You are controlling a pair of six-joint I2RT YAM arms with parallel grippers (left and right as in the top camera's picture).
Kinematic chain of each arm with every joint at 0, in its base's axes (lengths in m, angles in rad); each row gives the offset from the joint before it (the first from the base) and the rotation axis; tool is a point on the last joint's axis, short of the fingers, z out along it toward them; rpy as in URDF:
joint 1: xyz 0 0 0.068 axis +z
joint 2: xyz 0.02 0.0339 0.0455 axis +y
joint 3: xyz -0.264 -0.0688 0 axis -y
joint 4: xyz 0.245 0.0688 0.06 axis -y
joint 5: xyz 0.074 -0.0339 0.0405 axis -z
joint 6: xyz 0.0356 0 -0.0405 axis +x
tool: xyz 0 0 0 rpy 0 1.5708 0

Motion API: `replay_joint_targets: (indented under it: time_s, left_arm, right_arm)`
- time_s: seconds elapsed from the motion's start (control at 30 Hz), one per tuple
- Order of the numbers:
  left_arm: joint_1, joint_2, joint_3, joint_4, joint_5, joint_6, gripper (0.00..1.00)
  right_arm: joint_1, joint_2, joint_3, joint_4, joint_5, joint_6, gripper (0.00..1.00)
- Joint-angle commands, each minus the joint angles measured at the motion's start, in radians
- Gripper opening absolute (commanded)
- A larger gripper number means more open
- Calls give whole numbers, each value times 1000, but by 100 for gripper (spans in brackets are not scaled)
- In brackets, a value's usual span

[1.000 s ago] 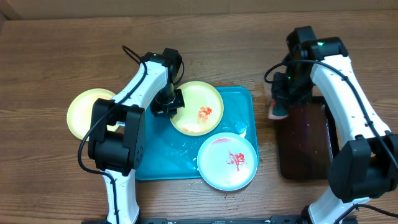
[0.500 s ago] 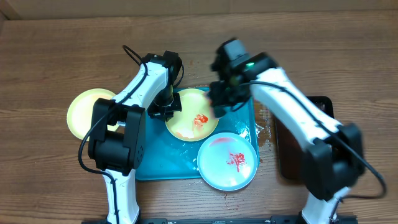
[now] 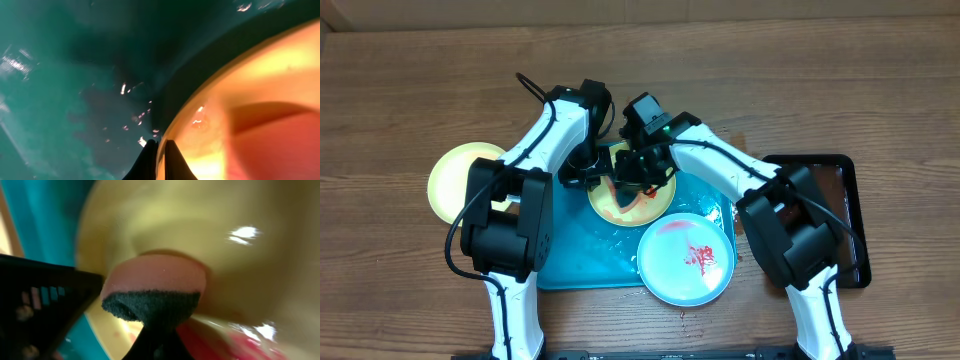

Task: Clean dirty plates on tray and stack at the side
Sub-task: 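Bring the sponge in the right gripper onto the second yellow plate, then scrub the second yellow plate with the sponge, left gripper holding it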

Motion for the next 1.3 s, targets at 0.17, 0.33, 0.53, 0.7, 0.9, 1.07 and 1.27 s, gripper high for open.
replay_joint_targets:
  time_s: [0.17, 0.33, 0.53, 0.7, 0.9, 1.07, 1.27]
  left_arm:
    - [-6, 19, -10, 92, 148, 7, 4]
    - [-2, 20, -28, 102, 88, -16, 5]
    - [6, 20, -95, 199, 84, -35, 5]
    - [8, 20, -187, 276, 72, -77, 4]
    - [12, 20, -241, 330, 74, -79, 4]
    - [15, 20, -241, 357, 87, -84, 4]
    - [15, 20, -241, 364, 100, -84, 4]
  right_arm:
    - [14, 31, 3, 42, -51, 169, 4]
    - [10, 31, 3, 31, -18, 181, 4]
    - [-1, 31, 3, -14, 97, 251, 4]
    - [-32, 31, 3, -81, 224, 322, 4]
    - [-91, 31, 3, -159, 397, 325, 4]
    - [-168, 31, 3, -251, 513, 351, 4]
    - [-224, 31, 3, -305, 525, 346, 4]
